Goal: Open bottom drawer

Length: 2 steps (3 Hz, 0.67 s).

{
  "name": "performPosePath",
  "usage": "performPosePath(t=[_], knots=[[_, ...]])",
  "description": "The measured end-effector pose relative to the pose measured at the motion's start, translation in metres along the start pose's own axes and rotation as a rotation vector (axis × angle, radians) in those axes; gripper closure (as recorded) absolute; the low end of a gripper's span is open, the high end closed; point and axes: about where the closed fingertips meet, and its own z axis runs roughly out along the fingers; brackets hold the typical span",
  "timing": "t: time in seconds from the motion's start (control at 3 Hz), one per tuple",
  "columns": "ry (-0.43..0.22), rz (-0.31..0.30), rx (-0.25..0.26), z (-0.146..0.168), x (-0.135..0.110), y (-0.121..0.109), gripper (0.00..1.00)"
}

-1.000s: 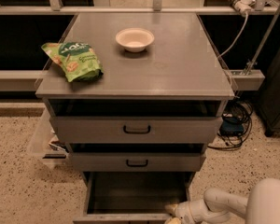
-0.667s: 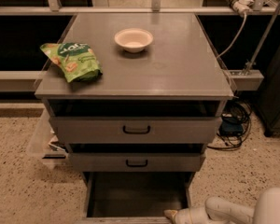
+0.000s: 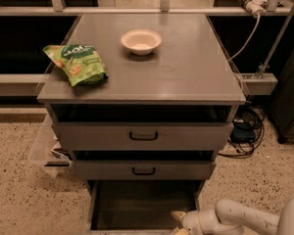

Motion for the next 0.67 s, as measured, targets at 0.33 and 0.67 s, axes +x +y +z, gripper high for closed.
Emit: performPosePath(t=[0.33,0.67], knots=[[0.006,-0.026,0.022,-0.0063,-0.0151,-0.0016,0.00],[0.006,-0.026,0.022,-0.0063,-0.0151,-0.0016,0.00]])
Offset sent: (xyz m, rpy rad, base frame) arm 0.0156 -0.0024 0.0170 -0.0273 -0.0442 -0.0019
